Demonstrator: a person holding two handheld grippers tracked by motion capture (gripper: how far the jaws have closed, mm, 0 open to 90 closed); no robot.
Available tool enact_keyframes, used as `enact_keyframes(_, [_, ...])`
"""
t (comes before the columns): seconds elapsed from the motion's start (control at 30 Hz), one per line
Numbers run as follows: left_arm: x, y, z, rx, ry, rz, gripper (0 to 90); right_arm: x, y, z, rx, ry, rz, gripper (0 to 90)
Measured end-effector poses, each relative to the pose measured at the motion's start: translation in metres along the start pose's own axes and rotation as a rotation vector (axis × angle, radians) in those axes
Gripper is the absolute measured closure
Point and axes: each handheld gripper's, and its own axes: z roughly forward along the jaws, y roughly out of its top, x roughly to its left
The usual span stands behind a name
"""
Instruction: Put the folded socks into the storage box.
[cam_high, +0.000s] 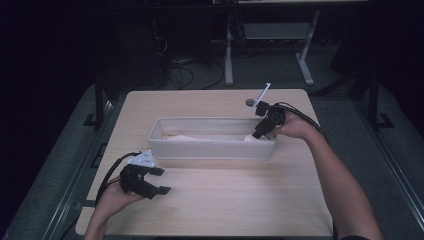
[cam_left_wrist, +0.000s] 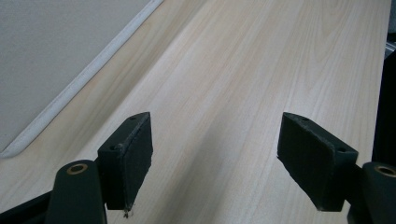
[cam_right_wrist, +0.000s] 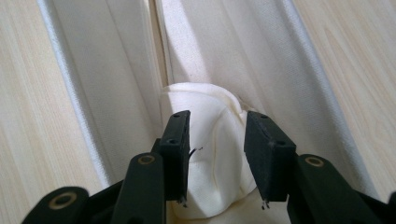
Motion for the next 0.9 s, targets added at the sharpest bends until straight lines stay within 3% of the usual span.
enact_keyframes(0.33, [-0.001,-0.002,-0.002,-0.005,0.000,-0.006,26.3,0.000,0.000,0.006,0.029,0.016,-0.003,62.4])
enact_keyframes(0.53, [-0.001,-0.002,-0.001,-0.005,0.000,-0.004,26.3,0.002,-0.003,0.007,0.054,0.029,-0.014,68.8])
enact_keyframes(0.9, [0.000,-0.002,-0.001,-0.004,-0.003,-0.007,26.3,0.004,-0.003,0.014,0.077,0.034,-0.016,69.5])
